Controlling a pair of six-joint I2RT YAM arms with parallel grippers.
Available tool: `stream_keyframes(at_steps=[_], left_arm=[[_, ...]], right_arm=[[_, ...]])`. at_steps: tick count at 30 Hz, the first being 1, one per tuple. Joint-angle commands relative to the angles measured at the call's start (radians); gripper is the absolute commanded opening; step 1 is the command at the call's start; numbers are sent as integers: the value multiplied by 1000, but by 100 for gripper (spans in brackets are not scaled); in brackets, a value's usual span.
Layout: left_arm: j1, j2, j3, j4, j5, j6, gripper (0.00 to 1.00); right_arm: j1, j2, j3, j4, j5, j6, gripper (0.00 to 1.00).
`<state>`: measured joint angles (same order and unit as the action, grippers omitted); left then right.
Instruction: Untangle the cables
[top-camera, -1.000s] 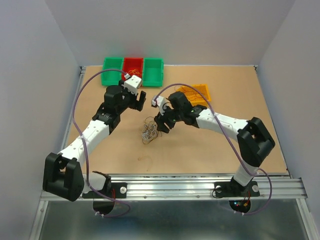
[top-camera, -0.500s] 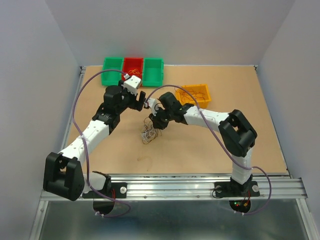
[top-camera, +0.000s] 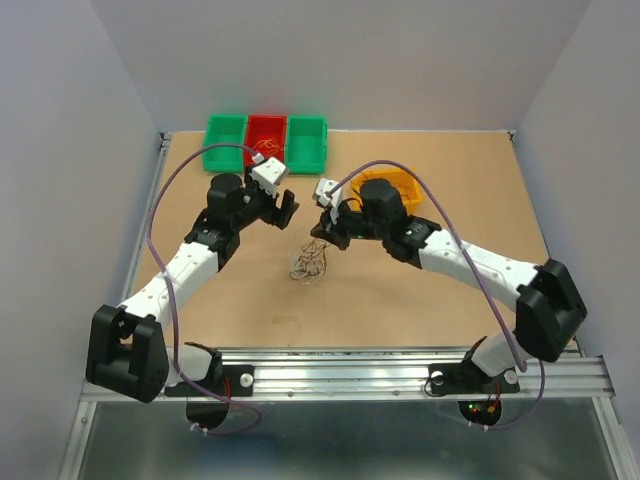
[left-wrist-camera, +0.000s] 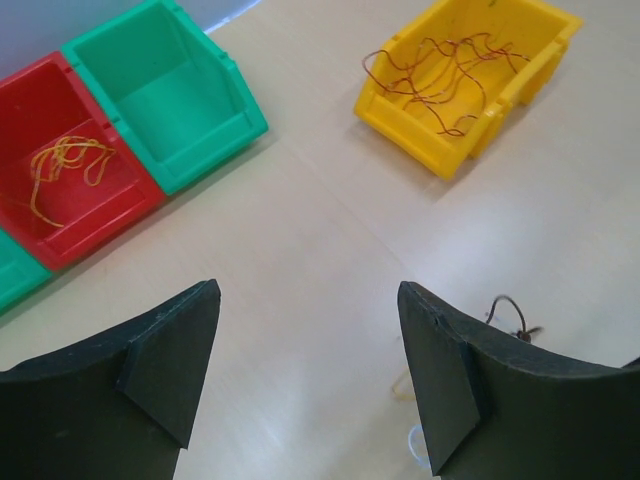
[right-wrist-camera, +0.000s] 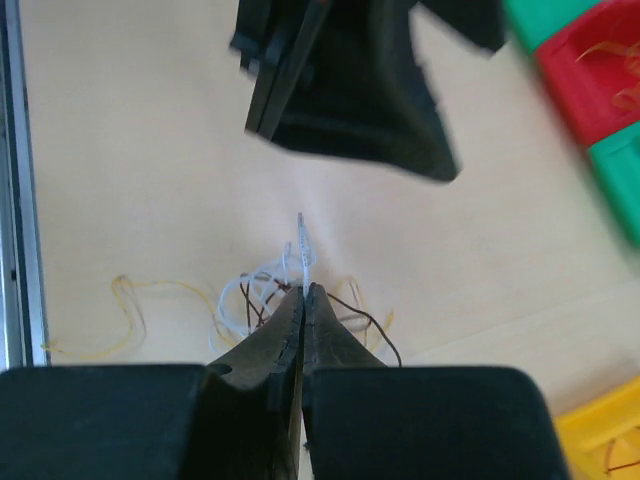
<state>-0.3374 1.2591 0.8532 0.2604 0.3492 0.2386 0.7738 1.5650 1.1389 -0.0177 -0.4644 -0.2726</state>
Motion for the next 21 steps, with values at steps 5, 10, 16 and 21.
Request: stream_keyframes(at_steps=[5,10,16,21], left_arm=[[93,-69,-32,88,350,-42,82],[149,-90,-58,140,574,-61,83],[158,-185,-128,209,708,-62,83],[153,-216,-154,232,718,-56,83]], right_arm=[[7,-232,-185,402,197,145,1],[7,-269,-180,410,190,177,0],[7,-273,-163,410,165,202,0],[7,-257,-146,409,109,211,1]])
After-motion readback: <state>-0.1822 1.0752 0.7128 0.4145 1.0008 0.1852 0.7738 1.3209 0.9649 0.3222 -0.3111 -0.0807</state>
